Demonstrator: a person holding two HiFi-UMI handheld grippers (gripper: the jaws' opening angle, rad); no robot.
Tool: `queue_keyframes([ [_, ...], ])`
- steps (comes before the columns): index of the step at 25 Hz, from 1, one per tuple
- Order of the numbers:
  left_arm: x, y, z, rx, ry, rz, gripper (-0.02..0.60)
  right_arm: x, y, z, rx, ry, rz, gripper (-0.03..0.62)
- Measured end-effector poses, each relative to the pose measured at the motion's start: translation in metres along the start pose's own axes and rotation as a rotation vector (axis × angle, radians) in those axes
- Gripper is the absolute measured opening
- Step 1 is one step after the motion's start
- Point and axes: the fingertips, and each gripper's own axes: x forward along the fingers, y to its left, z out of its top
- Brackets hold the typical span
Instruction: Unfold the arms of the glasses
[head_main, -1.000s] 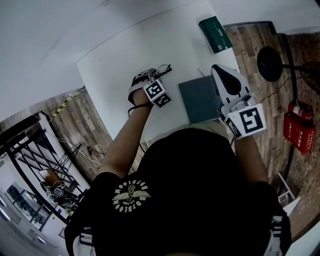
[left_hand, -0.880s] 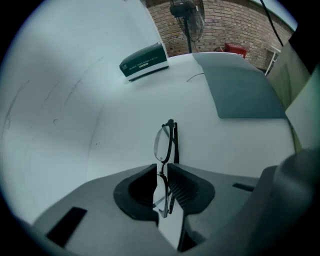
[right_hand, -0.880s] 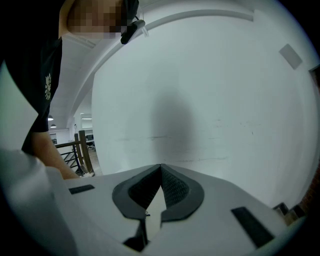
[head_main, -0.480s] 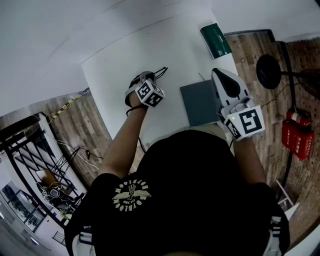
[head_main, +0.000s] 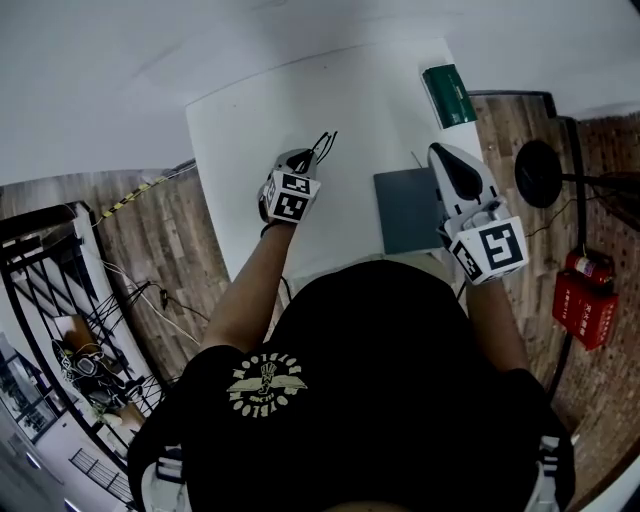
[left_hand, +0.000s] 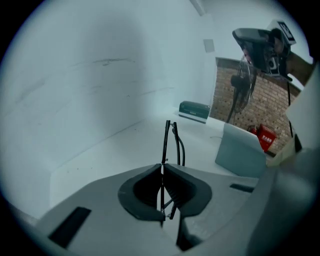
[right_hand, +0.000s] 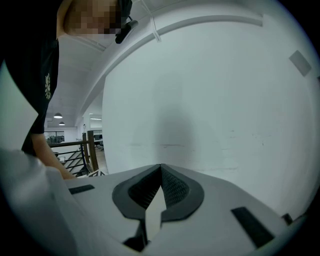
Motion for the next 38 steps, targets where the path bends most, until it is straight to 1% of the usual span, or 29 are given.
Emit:
queue_keyframes([
  [3, -0.022, 0.003, 0.005, -0.106, -0.068, 0.004, 0.02, -0.005, 0.011, 0.006, -0.009, -0.007, 0.007, 0.0],
  [6, -0.038, 0.01, 0.007, -0.155, -0.126, 0.014, 0.02, -0.006, 0.02, 0.01, -0.014, -0.018, 0.015, 0.0],
  [11, -0.071, 0.012, 0.017, -0.245, -0.243, 0.001, 0.02, -0.011, 0.044, 0.016, -0.036, -0.027, 0.041, 0.0],
  [16, -0.097, 0.016, 0.024, -0.269, -0.302, 0.012, 0.02, -0.011, 0.067, 0.026, -0.031, -0.052, 0.073, 0.0],
  [20, -0.127, 0.018, 0.03, -0.292, -0.376, 0.011, 0.02, -0.013, 0.089, 0.027, -0.03, -0.066, 0.092, 0.0],
  [23, -0.154, 0.019, 0.036, -0.291, -0.434, 0.017, 0.02, -0.016, 0.103, 0.027, -0.029, -0.071, 0.1, 0.0],
  [30, -0.225, 0.024, 0.051, -0.288, -0.617, 0.053, 0.02, -0.023, 0.139, 0.034, -0.02, -0.094, 0.116, 0.0],
  [32, -0.245, 0.021, 0.054, -0.299, -0.679, 0.049, 0.02, -0.028, 0.149, 0.034, -0.015, -0.092, 0.122, 0.0],
  [36, -0.278, 0.017, 0.057, -0.294, -0.782, 0.031, 0.02, -0.037, 0.168, 0.034, -0.013, -0.091, 0.128, 0.0],
  [38, -0.289, 0.018, 0.056, -0.323, -0.816, 0.009, 0.02, -0.043, 0.175, 0.035, -0.011, -0.094, 0.124, 0.0],
])
